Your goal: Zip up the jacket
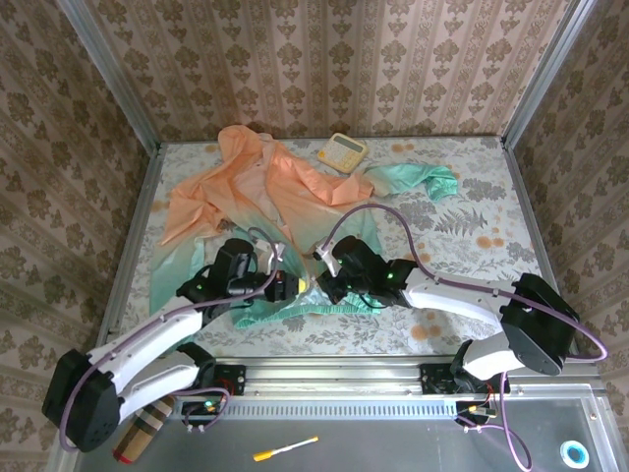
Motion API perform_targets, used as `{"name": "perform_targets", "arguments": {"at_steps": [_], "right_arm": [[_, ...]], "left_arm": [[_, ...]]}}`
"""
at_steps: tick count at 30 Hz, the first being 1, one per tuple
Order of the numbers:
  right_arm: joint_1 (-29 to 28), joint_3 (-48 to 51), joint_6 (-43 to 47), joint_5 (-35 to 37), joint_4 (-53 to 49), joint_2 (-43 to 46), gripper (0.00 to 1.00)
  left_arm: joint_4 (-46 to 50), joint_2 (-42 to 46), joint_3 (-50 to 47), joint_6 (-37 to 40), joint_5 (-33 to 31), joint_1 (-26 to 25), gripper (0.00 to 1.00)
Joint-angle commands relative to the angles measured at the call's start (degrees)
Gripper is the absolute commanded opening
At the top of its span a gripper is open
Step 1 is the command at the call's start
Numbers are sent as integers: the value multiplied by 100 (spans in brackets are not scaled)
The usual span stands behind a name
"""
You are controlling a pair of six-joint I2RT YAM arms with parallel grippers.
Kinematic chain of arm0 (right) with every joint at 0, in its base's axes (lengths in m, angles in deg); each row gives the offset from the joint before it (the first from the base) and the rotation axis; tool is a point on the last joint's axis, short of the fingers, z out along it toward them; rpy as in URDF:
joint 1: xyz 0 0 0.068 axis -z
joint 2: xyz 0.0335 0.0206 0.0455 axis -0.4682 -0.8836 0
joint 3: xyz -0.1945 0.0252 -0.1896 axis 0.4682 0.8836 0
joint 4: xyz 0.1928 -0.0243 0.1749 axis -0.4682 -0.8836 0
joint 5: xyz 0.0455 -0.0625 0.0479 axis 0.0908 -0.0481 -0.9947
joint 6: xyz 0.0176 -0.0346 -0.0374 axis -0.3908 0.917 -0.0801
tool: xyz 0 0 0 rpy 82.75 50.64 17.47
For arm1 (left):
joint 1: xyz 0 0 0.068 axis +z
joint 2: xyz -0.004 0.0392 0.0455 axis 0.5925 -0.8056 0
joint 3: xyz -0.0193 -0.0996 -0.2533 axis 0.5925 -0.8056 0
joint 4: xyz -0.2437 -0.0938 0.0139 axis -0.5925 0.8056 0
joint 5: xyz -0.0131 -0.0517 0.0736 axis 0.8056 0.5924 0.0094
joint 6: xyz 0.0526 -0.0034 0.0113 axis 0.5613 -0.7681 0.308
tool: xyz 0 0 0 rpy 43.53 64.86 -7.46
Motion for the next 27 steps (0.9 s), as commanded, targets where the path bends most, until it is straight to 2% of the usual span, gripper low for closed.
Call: {"name": "perform_targets", "arguments": {"at_steps": [1, 9, 15, 23, 27], "right_arm": [[-40, -51, 18, 99, 222, 35, 0], [-31, 271, 85, -387, 798, 344, 0], [225, 249, -183, -1227, 857, 592, 0], [1116, 97, -219, -2731, 270, 1162, 0], [1488, 43, -123, -3507, 112, 1264, 0]], "left_arm": [[581, 228, -81, 278, -141, 124, 0], [-30, 235, 112, 357, 210, 822, 0], [-859, 232, 129, 641, 871, 954, 0], [-2716, 336, -431, 821, 1245, 955, 0], [-4279, 313, -1082, 899, 1396, 886, 0]]}}
